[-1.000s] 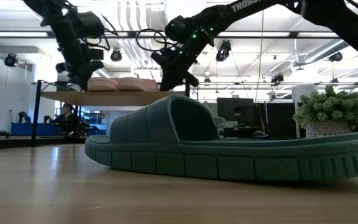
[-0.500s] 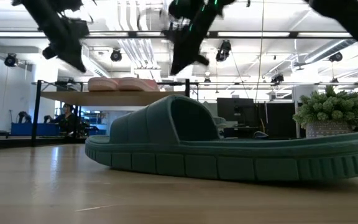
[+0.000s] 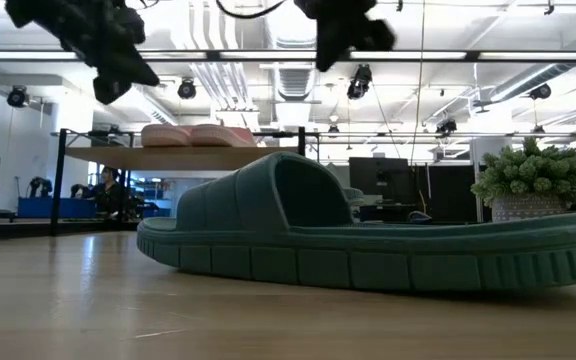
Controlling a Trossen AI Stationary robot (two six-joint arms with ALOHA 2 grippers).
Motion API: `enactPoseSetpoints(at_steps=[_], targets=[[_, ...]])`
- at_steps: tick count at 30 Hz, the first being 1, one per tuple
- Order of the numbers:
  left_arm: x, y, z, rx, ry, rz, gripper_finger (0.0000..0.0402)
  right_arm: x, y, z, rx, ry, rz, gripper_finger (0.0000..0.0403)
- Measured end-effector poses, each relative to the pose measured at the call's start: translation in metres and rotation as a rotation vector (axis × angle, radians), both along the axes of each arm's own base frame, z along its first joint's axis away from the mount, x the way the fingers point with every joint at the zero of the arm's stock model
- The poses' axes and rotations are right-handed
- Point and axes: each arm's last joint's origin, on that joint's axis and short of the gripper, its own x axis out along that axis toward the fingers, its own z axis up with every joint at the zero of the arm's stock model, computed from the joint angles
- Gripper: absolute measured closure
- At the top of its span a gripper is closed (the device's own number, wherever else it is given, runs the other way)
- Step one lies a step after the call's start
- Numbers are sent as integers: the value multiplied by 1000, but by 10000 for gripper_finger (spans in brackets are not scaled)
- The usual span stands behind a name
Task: Pick and place slides into the shelf
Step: Adjust the right green slipper
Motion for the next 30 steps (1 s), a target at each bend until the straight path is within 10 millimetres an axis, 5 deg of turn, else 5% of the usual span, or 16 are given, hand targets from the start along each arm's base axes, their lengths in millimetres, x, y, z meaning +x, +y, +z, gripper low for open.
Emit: enactPoseSetpoints(at_steps=[7,13,20,30], targets=[[-16,-23,8,-4,-91,-36,401,-13,85,-44,117,71,-172,390],[-37,-35,9,-23,-107,25,401,-19,135,-82,229,-39,-368,390],[-62,-48,-6,-34,53,110,402,-16,162,-120,401,-320,-593,379],[-78,-58,-5,-33,-14,136,402,-30,177,-137,438,-356,-717,273]])
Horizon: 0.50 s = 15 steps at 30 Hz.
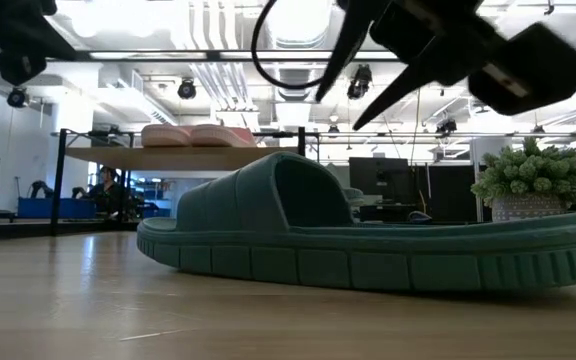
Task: Pick and place slides into the shelf
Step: Adjust the right green slipper
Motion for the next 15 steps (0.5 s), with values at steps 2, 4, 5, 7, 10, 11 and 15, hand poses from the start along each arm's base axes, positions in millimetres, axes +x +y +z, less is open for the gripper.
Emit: enactPoseSetpoints(at_steps=[2,4,5,7,10,11,15], targets=[[-2,-1,-1,7,3,14,402,1,-1,-2,-6,-11,0,255],[-4,-2,-1,11,5,21,402,2,-3,-2,-34,-29,-19,240],[-4,-2,-1,7,10,23,402,2,-4,-2,-55,-40,-36,234],[-4,-2,-3,-7,24,25,402,2,-6,0,-96,-51,-87,226],[-2,-1,-6,-26,30,6,402,-3,-13,0,-143,-19,-191,225],[-1,-1,-8,-46,33,-13,402,-4,-18,-2,-155,4,-224,228],[9,3,-20,-127,25,-54,402,-7,-37,-6,-200,91,-305,260]])
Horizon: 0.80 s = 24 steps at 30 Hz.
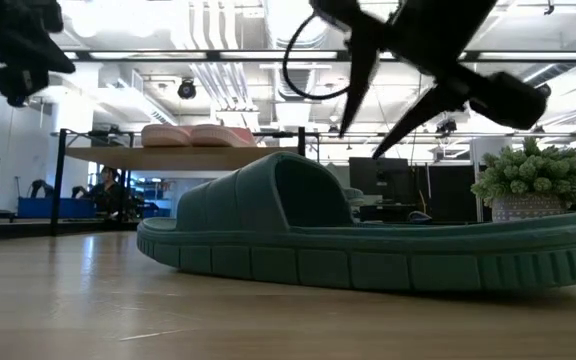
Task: Pick and place slides into the shelf
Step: Adjust the right green slipper
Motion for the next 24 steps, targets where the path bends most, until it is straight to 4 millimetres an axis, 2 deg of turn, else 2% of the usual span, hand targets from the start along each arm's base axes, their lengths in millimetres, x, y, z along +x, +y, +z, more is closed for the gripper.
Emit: enactPoseSetpoints(at_steps=[4,8,11,17,20,24], targets=[[9,6,-13,-13,0,0,402,1,-24,-2,-36,78,-61,299],[14,9,-19,-7,-5,2,402,2,-51,-9,-75,151,-93,305],[14,9,-22,-14,8,3,402,5,-64,-14,-94,171,-83,285],[14,9,-24,-15,13,4,402,10,-79,-29,-106,129,-49,214],[15,10,-26,-19,19,5,402,5,-83,-38,-143,99,-110,187],[15,10,-28,-27,30,5,402,-1,-86,-49,-185,18,-201,172]])
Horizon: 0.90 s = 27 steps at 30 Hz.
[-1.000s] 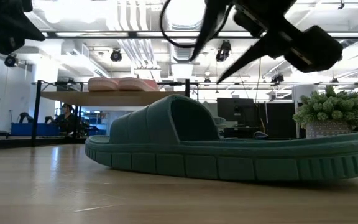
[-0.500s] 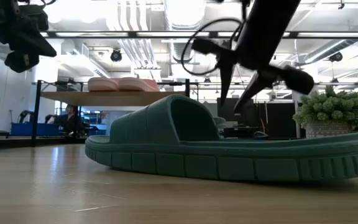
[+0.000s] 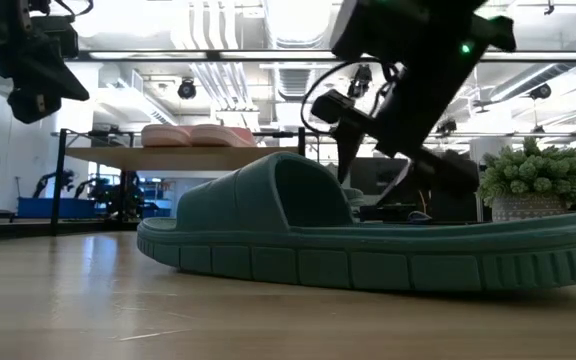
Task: Pick and place slides into the shelf
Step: Adjust the right green slipper
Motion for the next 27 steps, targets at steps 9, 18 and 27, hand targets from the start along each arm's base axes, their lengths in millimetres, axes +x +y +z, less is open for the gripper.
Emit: enactPoseSetpoints(at_steps=[9,18,27], targets=[[2,2,-1,-6,19,7,402,-3,-10,-23,-3,-157,-13,173],[10,7,-4,-33,71,14,402,5,-31,-21,-56,-161,17,205],[14,11,-7,-39,110,22,402,23,-40,-2,-100,-70,176,342]])
